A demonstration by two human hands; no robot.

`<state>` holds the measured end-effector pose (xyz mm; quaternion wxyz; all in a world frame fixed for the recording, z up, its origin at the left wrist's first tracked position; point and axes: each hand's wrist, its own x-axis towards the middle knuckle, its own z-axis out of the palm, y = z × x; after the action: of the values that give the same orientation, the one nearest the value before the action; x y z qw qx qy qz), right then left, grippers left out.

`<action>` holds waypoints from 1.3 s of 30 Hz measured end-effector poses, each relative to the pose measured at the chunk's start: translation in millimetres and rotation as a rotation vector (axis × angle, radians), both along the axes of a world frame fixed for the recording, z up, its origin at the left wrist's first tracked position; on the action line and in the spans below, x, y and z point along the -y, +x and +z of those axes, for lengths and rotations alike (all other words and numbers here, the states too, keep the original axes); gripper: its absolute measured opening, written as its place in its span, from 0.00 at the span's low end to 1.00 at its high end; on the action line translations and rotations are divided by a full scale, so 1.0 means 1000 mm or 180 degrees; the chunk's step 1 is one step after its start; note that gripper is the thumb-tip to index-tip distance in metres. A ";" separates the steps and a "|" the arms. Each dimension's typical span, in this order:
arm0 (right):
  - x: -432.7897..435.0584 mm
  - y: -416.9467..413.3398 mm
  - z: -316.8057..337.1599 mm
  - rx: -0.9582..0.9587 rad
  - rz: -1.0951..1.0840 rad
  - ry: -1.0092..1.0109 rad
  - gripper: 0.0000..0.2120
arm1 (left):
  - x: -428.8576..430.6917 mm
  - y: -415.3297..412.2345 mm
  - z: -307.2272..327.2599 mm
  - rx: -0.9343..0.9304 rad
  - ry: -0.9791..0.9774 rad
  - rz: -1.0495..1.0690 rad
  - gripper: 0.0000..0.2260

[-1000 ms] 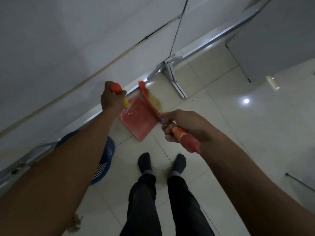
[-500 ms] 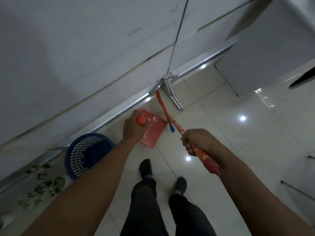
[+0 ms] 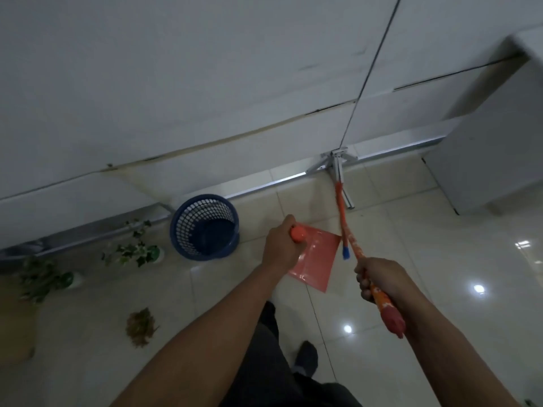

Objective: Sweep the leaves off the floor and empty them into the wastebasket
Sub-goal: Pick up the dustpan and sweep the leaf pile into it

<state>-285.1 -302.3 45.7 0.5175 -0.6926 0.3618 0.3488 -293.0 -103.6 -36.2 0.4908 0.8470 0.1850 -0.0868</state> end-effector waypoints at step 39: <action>-0.356 -0.431 -0.010 -0.0480 0.2776 0.0067 0.05 | -0.281 -0.624 -0.003 -0.1282 0.0183 0.3746 0.10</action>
<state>-716.1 53.2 35.5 0.3011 -0.7477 0.0689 0.5878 -917.4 177.2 -39.3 0.3888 0.5830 0.7120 0.0453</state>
